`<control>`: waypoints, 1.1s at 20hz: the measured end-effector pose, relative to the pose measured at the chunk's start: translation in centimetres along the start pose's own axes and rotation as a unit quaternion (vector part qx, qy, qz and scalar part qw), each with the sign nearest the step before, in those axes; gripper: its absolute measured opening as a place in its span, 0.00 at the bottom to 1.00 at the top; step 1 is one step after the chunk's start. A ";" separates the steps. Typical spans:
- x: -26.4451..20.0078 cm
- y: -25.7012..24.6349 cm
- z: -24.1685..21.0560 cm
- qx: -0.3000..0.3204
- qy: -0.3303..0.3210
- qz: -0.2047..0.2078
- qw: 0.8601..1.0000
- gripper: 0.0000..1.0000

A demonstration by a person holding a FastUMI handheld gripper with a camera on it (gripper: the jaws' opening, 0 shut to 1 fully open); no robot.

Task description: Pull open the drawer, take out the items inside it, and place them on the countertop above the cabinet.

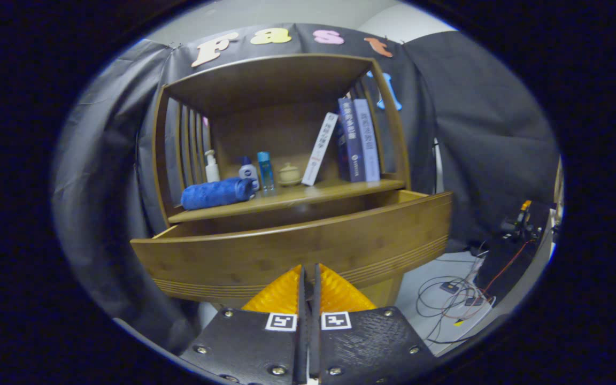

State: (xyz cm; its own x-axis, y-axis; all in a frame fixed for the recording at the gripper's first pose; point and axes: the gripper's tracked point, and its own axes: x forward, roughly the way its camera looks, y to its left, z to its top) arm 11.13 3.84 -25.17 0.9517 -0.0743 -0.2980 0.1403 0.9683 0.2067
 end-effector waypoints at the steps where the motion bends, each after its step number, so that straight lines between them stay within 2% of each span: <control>1: -0.9 -0.5 0.3 0.001 -0.006 -0.007 1.000 0.03; 7: -2.8 -1.8 2.6 -0.017 -0.021 -0.023 0.999 0.03; 11: -2.9 -0.4 5.0 -0.030 -0.033 -0.013 0.999 0.03; 15: -0.6 3.0 8.4 -0.039 -0.034 0.008 0.999 0.03; 18: 2.4 5.9 10.5 -0.034 -0.024 0.007 0.999 0.03; 22: 6.8 6.9 10.0 -0.058 0.046 -0.050 0.996 0.44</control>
State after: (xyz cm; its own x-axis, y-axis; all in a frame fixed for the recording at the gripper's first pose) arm 21.34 7.65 -16.40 0.9044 -0.1543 -0.3977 0.1955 0.9785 0.0649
